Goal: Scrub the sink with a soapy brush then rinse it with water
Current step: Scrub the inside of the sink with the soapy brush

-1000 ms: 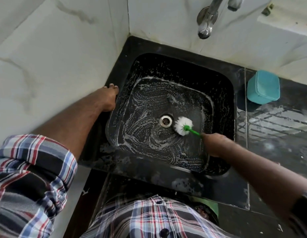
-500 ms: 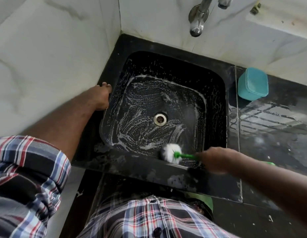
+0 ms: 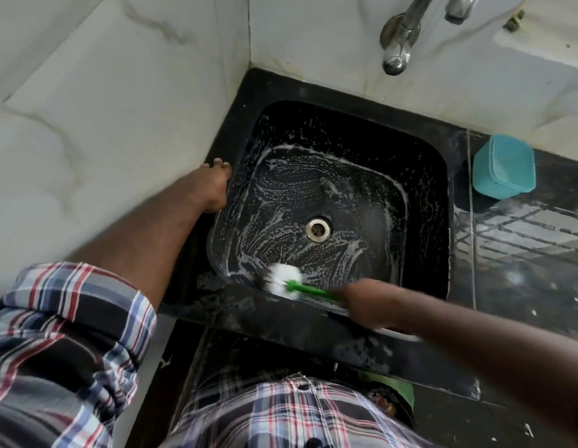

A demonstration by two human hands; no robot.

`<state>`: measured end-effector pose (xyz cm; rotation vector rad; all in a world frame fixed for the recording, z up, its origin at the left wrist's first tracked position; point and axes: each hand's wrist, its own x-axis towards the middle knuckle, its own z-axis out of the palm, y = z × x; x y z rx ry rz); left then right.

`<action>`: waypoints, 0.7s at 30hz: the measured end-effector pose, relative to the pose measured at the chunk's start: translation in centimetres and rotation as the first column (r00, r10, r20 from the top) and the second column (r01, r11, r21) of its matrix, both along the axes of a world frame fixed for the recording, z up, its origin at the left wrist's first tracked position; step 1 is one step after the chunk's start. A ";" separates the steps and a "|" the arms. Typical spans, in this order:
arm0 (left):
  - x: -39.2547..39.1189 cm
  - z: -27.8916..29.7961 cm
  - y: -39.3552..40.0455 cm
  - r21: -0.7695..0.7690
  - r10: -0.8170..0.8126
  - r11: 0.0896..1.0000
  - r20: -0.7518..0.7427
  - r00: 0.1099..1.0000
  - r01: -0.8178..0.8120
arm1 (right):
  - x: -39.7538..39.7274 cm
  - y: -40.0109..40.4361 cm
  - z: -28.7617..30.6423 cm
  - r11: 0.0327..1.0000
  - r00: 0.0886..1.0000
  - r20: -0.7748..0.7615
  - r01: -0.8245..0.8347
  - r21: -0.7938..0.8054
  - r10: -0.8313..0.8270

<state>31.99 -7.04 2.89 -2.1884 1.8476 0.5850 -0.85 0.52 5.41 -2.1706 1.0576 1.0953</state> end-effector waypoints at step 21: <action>0.4 -0.4 -0.2 0.024 0.009 1.000 0.002 1.000 -0.009 | 0.8 -4.7 -2.6 0.999 0.996 0.076 0.051 0.008 -0.051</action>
